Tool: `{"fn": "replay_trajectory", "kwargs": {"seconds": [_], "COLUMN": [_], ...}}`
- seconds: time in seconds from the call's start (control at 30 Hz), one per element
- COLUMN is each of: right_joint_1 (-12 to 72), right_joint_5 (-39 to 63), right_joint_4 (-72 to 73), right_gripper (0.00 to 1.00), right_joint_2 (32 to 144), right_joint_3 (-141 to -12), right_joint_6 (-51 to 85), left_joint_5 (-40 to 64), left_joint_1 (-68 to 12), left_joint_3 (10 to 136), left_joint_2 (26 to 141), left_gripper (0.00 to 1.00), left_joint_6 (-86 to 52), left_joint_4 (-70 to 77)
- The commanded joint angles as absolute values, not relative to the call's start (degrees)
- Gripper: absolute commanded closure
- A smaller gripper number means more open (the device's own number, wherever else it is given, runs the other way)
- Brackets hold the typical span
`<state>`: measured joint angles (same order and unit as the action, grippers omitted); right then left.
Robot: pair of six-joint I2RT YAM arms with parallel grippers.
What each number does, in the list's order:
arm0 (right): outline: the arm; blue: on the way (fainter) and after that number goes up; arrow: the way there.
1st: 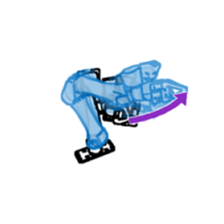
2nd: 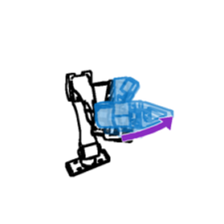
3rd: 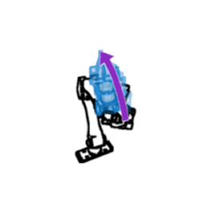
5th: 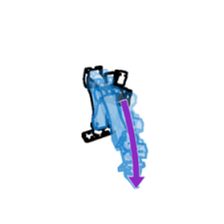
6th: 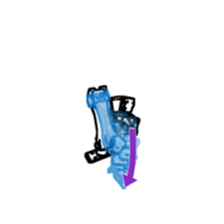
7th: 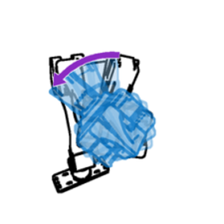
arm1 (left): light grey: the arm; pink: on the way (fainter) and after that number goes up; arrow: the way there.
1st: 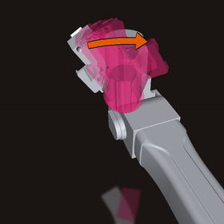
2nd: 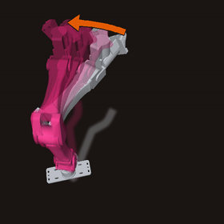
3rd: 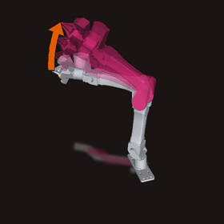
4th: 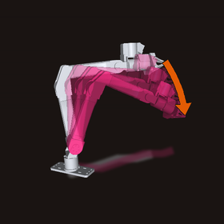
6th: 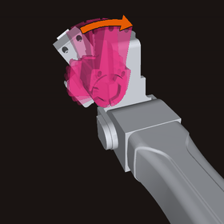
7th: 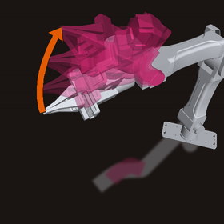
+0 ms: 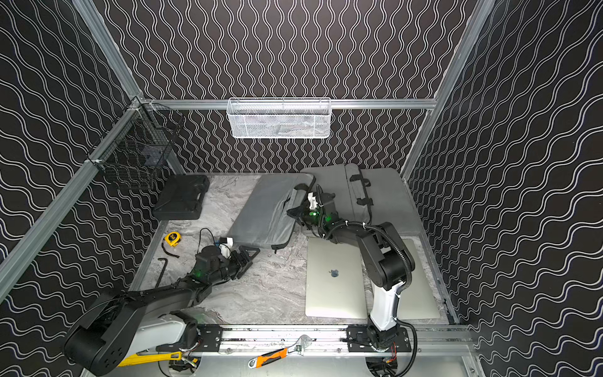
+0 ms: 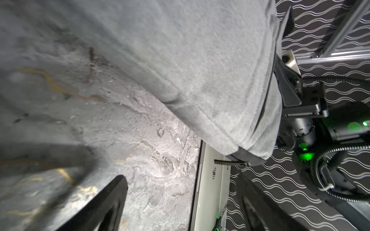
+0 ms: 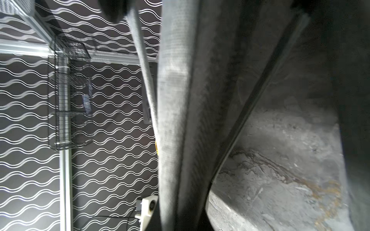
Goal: Open the zippered laptop bag and take out the laptop
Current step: Pick up the zippered laptop bag from the center of the board.
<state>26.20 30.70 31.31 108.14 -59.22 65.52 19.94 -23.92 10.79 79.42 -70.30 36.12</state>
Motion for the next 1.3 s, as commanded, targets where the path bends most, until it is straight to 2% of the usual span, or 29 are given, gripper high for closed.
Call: {"fn": "replay_trajectory", "kwargs": {"seconds": [0.0,0.3,0.4,0.53,0.63,0.73,0.8,0.87,0.97,1.1,1.27], "right_joint_1": [26.64,28.71,29.39,29.70,29.70,29.73,29.71,29.71,29.71,29.87,31.38], "right_joint_5": [32.08,32.07,32.39,32.67,32.81,32.41,31.83,30.99,29.21,26.54,18.50], "right_joint_4": [42.23,47.13,46.79,47.86,43.20,35.87,32.13,27.26,18.86,8.61,-1.27], "right_gripper": [0.99,0.99,0.98,0.95,0.82,0.73,0.62,0.47,0.33,0.29,0.28], "right_joint_2": [107.76,106.88,107.20,108.16,108.37,107.86,106.78,105.42,102.63,98.96,90.65], "right_joint_3": [-58.44,-54.16,-54.32,-53.87,-55.39,-56.74,-56.78,-58.92,-60.11,-60.52,-57.52], "right_joint_6": [69.65,74.06,73.83,75.06,71.19,65.60,62.38,58.35,51.57,43.31,35.69], "left_joint_5": [19.25,20.30,20.95,20.59,21.29,21.26,20.78,20.11,18.33,15.71,12.21], "left_joint_1": [-23.87,-23.94,-23.99,-23.95,-23.98,-23.98,-23.89,-23.91,-23.75,-23.40,-22.80], "left_joint_3": [10.92,13.16,14.29,13.74,13.95,13.90,14.01,14.74,15.95,18.50,21.79], "left_joint_2": [81.73,95.02,96.86,97.10,94.99,91.76,89.16,85.61,80.36,73.89,67.86], "left_gripper": [0.14,0.21,0.22,0.40,0.63,0.79,0.88,0.91,0.93,0.94,1.00], "left_joint_6": [-73.63,-82.25,-82.63,-83.74,-82.68,-81.67,-80.46,-78.37,-75.88,-71.36,-66.85], "left_joint_4": [40.41,64.94,66.84,69.96,68.02,65.12,61.81,56.16,47.83,35.77,23.57]}}
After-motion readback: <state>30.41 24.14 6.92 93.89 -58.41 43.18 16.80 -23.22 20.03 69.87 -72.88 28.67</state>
